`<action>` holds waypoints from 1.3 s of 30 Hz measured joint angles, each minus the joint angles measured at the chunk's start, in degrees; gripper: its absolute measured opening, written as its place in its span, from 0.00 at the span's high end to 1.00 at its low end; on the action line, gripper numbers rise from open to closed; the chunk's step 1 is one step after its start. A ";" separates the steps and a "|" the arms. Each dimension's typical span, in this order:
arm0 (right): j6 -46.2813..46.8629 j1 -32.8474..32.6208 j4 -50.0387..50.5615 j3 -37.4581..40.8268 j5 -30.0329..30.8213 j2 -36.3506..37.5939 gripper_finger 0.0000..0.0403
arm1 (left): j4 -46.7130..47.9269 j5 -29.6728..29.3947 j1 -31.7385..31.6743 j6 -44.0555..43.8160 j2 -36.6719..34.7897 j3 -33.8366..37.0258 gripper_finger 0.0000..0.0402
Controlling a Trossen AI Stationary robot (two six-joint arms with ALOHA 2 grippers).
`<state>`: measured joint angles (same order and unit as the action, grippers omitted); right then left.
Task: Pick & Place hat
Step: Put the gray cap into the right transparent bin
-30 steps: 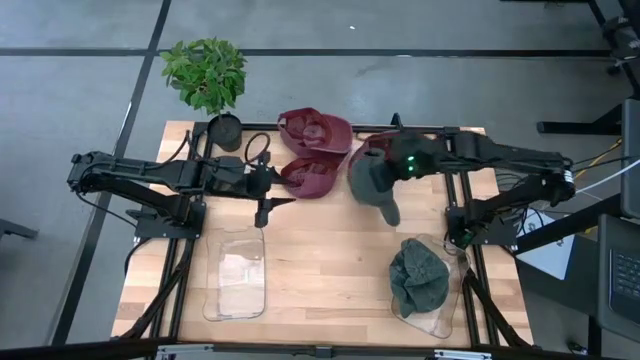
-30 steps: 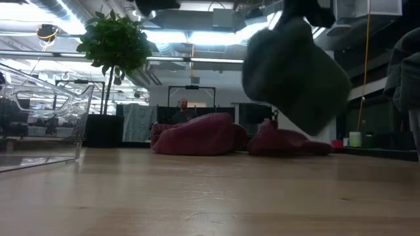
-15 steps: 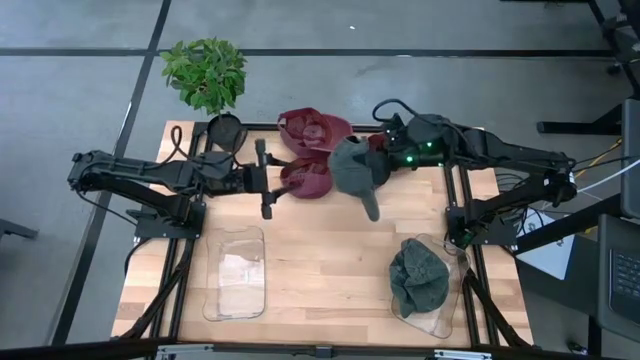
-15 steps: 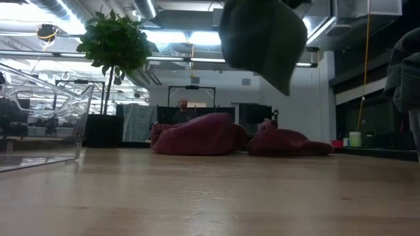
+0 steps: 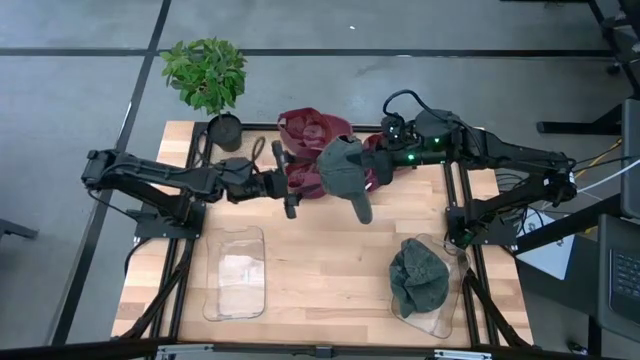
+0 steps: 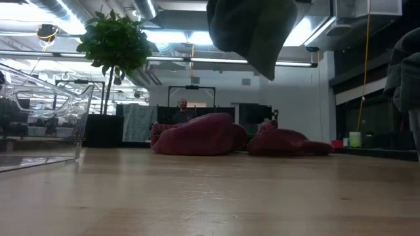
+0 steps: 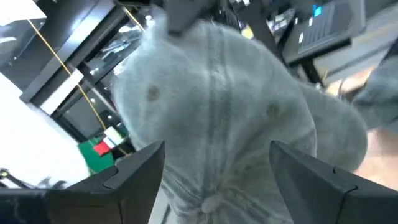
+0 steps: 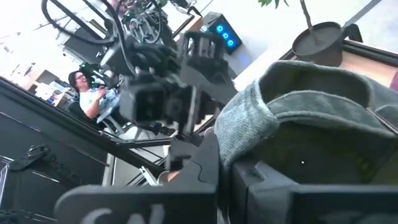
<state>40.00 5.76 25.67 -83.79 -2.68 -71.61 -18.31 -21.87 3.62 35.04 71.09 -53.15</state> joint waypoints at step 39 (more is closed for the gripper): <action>1.59 -1.33 -1.19 0.00 -6.44 0.00 0.98 | -2.46 12.62 -3.55 -13.93 3.35 0.00 0.89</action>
<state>41.59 4.43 24.48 -83.79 -9.12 -71.61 -20.76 -9.26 0.07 21.12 74.44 -53.15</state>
